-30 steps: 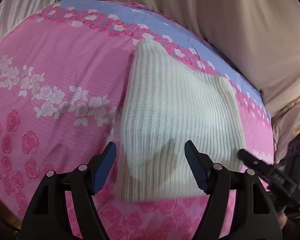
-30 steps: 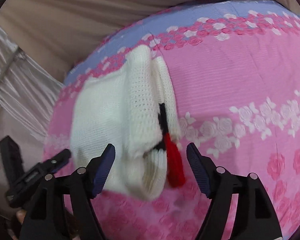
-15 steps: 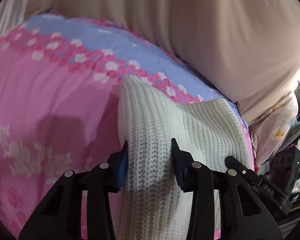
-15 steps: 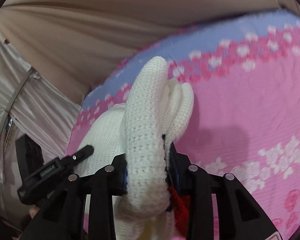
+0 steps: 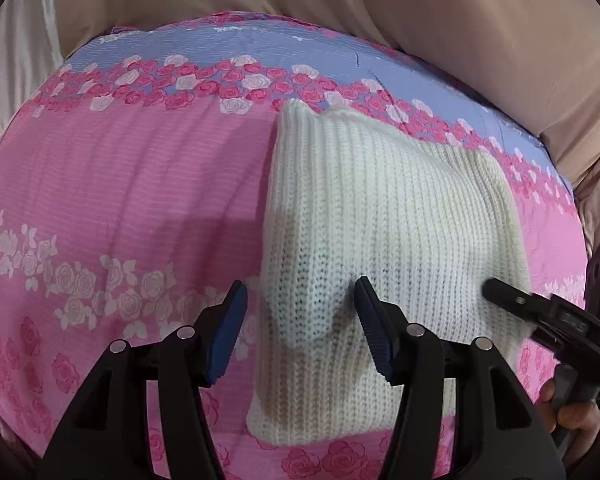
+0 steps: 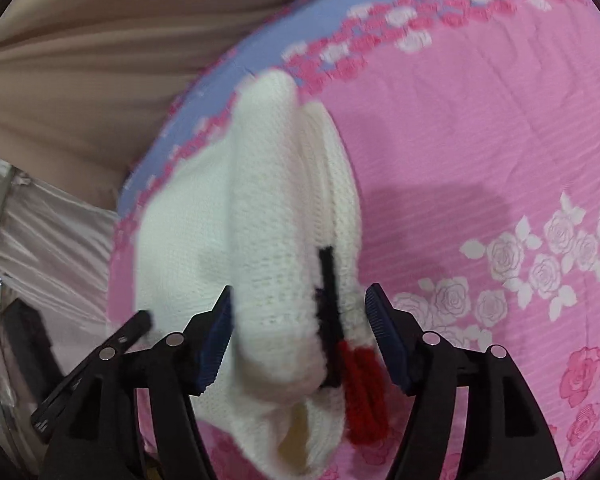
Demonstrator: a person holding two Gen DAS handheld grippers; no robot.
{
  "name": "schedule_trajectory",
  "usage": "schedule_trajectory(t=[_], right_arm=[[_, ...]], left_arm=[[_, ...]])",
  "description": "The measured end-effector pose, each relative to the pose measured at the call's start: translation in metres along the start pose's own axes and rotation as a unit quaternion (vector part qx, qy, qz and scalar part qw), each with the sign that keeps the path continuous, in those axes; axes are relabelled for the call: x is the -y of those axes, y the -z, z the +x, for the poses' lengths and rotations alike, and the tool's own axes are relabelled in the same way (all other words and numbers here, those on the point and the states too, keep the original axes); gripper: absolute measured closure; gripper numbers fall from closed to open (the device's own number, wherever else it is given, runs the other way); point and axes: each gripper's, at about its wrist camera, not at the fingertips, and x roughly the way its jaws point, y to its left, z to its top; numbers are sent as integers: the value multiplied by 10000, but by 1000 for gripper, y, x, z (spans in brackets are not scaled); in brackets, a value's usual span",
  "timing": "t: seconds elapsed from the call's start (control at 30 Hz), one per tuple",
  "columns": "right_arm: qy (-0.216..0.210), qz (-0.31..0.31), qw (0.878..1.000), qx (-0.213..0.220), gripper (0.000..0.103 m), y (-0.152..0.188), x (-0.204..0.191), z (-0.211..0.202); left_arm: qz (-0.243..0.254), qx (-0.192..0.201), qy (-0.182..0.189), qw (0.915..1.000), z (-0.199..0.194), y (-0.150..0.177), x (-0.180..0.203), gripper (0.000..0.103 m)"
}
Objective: Fold small clothes
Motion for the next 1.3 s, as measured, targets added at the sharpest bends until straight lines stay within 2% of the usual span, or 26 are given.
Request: schedule_trajectory(t=[0.03,0.13,0.2,0.23,0.27,0.3,0.33,0.43,0.53,0.63,0.7,0.73,0.77,0.8,0.87,0.9,0.93,0.97,1.0,1.03,1.07,1.1,1.13,1.2,1.27,1.3], right_arm=[[36,-199,9996,207,69,-3,-11,-8],[56,-930,9919,864,82,-10,-42,-36],[332,-1012,9921,667,82,-17,-38,-23],[513,-898,9945,162,78,-19,-25,-1],[473,-732,9962,-88,77,-19,-14,11],[342,-602,9976,58,76,-15,-4,3],[329,-485,9981,197,69,-12,-1,-9],[95,-411,9975,574,65,3,-8,-45],[-59,-453,9978,481,65,21,-7,-59],[128,-608,9979,189,65,41,-4,-48],[84,-490,9988,-43,72,40,-5,-33],[-47,-391,9992,-43,86,44,-3,-36],[-94,-386,9992,28,88,46,-5,-41],[-115,-433,9990,93,87,47,-10,-47],[-66,-617,9980,131,80,50,-17,-53],[-20,-657,9978,52,74,53,-18,-52],[35,-688,9976,-94,58,57,-17,-44],[106,-686,9974,-186,54,59,-17,-37],[157,-693,9971,-272,54,61,-16,-29],[132,-720,9968,-328,64,62,-15,-22],[58,-715,9967,-383,96,63,-17,-19],[-70,-676,9971,-337,94,62,-20,-23],[-317,-698,9970,-95,94,61,-27,-37],[-616,-909,9932,386,95,58,-44,-71],[-433,-1132,9904,666,95,57,-47,-87],[-217,-1103,9921,561,95,57,-39,-79]], left_arm=[[-3,-5,2,10000,-1,1,1,49],[27,-46,-66,10000,0,3,1,49],[29,-99,-98,9999,3,6,1,47],[36,-135,-114,9998,5,6,2,47],[35,-167,-137,9998,6,7,2,46],[44,-199,-167,9997,7,8,2,45],[63,-201,-205,9996,6,9,3,42],[43,-219,-244,9995,4,13,0,42],[49,-277,-256,9993,3,16,-1,41],[97,-346,-324,9988,2,21,0,42],[66,-399,-333,9986,-1,26,-3,42],[29,-417,-323,9986,-3,28,-5,42],[-34,-408,-284,9988,-7,31,-9,42],[-81,-391,-267,9988,-11,34,-12,42],[-132,-449,-298,9985,-11,40,-17,41],[-162,-513,-304,9981,-8,43,-20,41],[-216,-589,-273,9977,-4,46,-22,41],[-279,-657,-238,9972,-1,47,-24,41],[-379,-718,-152,9966,2,49,-27,41],[-452,-737,-51,9962,4,49,-29,47],[-484,-759,65,9959,5,49,-30,54],[-509,-819,231,9951,6,48,-31,70],[-522,-843,362,9944,4,47,-31,78],[-427,-755,274,9959,-3,44,-29,79],[-314,-737,206,9966,-3,43,-26,79],[-287,-782,140,9964,0,44,-25,79]])
